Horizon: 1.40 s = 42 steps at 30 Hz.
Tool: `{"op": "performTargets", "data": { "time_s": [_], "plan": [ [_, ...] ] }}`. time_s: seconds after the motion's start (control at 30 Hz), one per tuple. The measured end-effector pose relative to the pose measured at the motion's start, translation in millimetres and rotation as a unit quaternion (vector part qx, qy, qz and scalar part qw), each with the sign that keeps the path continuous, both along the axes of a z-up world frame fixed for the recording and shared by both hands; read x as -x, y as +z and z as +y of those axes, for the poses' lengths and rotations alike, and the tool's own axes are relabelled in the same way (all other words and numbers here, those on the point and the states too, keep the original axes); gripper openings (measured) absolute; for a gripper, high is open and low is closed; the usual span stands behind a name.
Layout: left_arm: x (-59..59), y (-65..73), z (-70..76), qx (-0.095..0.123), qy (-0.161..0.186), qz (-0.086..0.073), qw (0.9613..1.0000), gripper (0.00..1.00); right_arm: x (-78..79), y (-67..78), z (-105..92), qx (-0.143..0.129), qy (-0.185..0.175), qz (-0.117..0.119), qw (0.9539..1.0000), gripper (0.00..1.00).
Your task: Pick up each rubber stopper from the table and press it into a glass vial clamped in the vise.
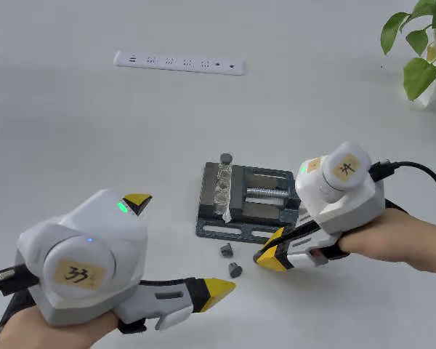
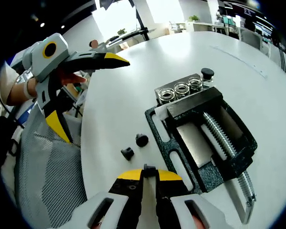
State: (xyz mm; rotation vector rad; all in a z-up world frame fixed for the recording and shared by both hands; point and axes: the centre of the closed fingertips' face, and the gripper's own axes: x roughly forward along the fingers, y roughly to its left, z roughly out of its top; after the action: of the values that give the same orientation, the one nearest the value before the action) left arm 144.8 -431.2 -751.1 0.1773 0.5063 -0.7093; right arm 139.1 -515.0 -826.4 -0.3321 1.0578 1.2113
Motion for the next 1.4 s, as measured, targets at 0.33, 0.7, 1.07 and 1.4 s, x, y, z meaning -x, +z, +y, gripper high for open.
{"op": "performTargets", "data": {
  "time_s": [0.33, 0.7, 1.07, 1.4],
  "plan": [
    [-8.8, 8.0, -3.5, 0.006, -0.013, -0.021, 0.9997, 0.94, 3.0, 18.8, 1.3, -0.051, -0.054, 0.033, 0.9967, 0.05],
    [-9.6, 14.3, -10.5, 0.016, -0.022, -0.034, 0.9990, 0.94, -1.9, 43.8, -9.4, -0.090, -0.101, 0.056, 0.9893, 0.05],
    [-7.3, 34.8, -22.3, 0.032, -0.035, -0.068, 0.9966, 0.90, -6.6, 93.5, -1.7, -0.175, -0.142, 0.113, 0.9678, 0.05],
    [-13.3, 66.6, -32.4, 0.061, -0.052, -0.123, 0.9891, 0.74, -14.8, 143.4, 7.4, -0.278, -0.194, 0.209, 0.9173, 0.04]
  ]
}}
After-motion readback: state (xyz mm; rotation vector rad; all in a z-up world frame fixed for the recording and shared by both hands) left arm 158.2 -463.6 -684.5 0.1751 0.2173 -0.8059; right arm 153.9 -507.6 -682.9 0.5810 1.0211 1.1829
